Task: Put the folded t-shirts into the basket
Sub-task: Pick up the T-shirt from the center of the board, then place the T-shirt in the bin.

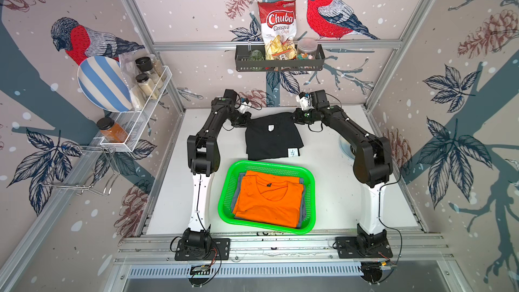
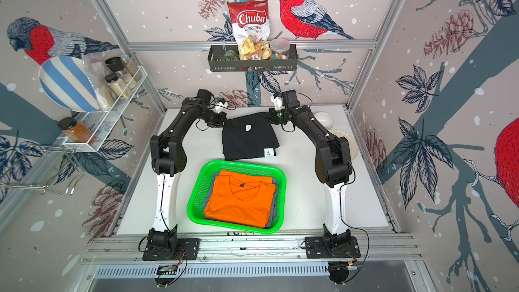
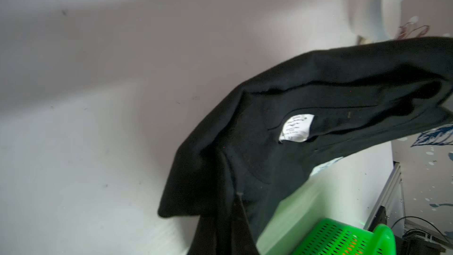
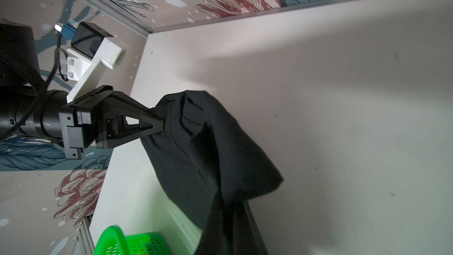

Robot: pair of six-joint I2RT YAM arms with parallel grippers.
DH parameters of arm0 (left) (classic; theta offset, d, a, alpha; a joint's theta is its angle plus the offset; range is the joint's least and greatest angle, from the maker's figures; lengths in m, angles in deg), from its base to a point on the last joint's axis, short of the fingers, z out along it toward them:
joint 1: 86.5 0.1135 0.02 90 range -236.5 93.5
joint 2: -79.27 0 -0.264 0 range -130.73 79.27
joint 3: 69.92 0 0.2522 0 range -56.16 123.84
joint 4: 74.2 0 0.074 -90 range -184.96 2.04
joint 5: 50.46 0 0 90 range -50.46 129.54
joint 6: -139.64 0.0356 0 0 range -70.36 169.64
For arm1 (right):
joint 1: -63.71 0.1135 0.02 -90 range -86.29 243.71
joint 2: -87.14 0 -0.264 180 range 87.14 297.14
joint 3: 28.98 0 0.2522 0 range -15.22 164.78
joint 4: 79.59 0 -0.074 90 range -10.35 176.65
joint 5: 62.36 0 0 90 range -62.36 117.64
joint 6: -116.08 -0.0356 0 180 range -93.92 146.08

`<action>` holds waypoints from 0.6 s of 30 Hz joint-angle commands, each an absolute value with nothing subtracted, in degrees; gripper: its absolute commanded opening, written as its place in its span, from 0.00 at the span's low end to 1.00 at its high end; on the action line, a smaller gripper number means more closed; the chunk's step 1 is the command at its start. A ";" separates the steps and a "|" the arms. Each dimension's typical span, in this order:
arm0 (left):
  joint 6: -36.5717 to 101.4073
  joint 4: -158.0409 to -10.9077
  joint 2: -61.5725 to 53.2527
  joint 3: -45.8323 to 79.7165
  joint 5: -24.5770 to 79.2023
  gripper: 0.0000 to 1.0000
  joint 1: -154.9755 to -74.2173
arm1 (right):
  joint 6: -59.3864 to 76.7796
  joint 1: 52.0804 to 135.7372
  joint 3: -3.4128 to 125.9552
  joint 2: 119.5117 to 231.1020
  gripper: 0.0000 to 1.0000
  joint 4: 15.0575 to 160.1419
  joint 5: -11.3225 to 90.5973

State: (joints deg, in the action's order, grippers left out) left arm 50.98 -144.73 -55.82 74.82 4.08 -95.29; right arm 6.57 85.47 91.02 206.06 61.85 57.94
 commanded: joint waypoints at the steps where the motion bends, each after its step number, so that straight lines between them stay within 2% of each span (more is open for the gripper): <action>1: 50.66 -144.57 -49.16 71.44 0.81 0.00 -94.94 | 4.96 86.38 91.33 200.46 0.00 59.34 57.78; 10: 55.28 -150.11 -24.38 55.66 -0.59 0.00 -94.76 | 2.51 95.08 76.76 176.42 0.00 55.14 50.23; 18: 64.97 -163.78 -3.17 42.80 1.78 0.00 -94.24 | -7.69 110.98 57.00 154.89 0.00 58.81 39.70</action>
